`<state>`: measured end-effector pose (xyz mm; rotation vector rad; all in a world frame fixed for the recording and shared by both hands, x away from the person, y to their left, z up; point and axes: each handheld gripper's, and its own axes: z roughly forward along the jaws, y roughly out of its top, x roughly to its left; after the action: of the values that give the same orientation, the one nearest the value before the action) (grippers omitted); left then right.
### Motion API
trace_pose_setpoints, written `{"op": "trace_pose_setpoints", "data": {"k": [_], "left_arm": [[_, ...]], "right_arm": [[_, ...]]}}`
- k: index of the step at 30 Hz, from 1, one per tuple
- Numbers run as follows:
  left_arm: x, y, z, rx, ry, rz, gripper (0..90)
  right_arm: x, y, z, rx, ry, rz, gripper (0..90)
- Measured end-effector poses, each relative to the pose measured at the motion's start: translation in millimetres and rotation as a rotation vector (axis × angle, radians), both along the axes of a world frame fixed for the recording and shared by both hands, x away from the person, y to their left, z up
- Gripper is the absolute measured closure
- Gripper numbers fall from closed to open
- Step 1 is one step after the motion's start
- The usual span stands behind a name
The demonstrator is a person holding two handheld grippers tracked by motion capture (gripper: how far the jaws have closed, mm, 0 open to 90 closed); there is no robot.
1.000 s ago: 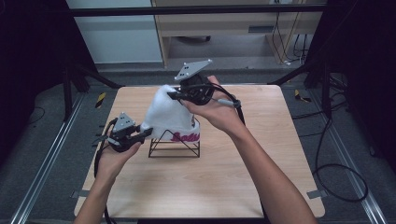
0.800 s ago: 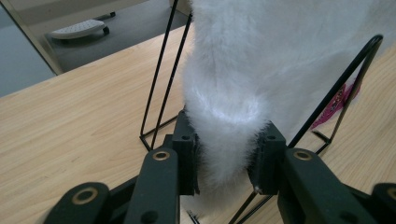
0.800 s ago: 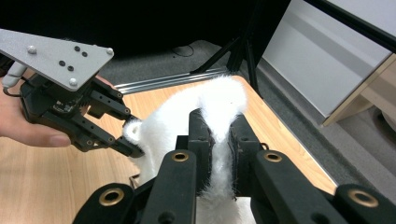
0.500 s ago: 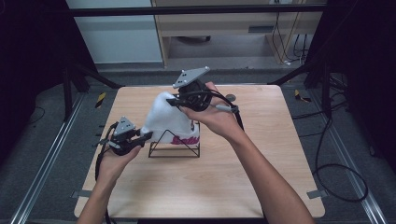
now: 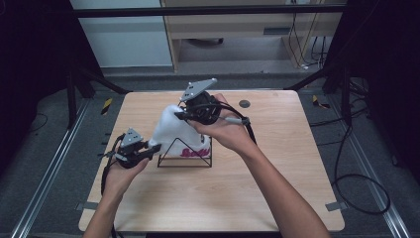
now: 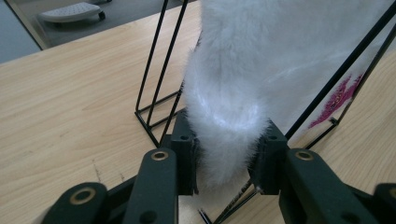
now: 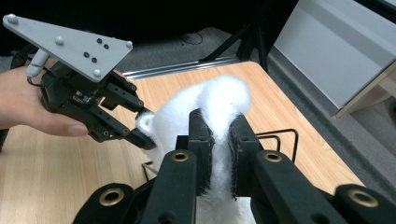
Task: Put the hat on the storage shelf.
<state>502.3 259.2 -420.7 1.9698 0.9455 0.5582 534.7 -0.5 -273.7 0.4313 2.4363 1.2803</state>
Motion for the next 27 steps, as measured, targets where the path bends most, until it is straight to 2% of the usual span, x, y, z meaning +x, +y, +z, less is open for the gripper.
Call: {"op": "trace_pose_setpoints", "data": {"k": [2, 5, 7, 10, 17, 27], "left_arm": [[-0.5, 0.8, -1.6, -0.002, 0.004, -0.002, 62.8], [-5.5, 5.6, -6.6, -0.026, 0.012, 0.010, 51.0], [-7.6, 7.7, -7.1, -0.032, 0.007, 0.013, 48.7], [-14.0, 18.6, -7.6, -0.050, 0.000, 0.032, 47.8], [-15.6, 34.6, -8.0, -0.068, 0.001, 0.071, 47.4], [-16.5, 44.5, -6.3, -0.074, -0.006, 0.111, 46.0]], "right_arm": [[-0.7, 1.0, -1.1, -0.002, 0.002, 0.000, 82.5], [-2.9, 5.1, -6.1, -0.020, 0.007, 0.008, 82.6], [-3.5, 7.8, -9.9, -0.031, 0.008, 0.009, 82.6], [-3.6, 11.1, -15.0, -0.040, 0.013, 0.007, 82.6], [-2.1, 15.9, -24.5, -0.061, 0.027, 0.007, 82.4], [0.7, 16.6, -31.9, -0.070, 0.040, 0.006, 82.1]]}}
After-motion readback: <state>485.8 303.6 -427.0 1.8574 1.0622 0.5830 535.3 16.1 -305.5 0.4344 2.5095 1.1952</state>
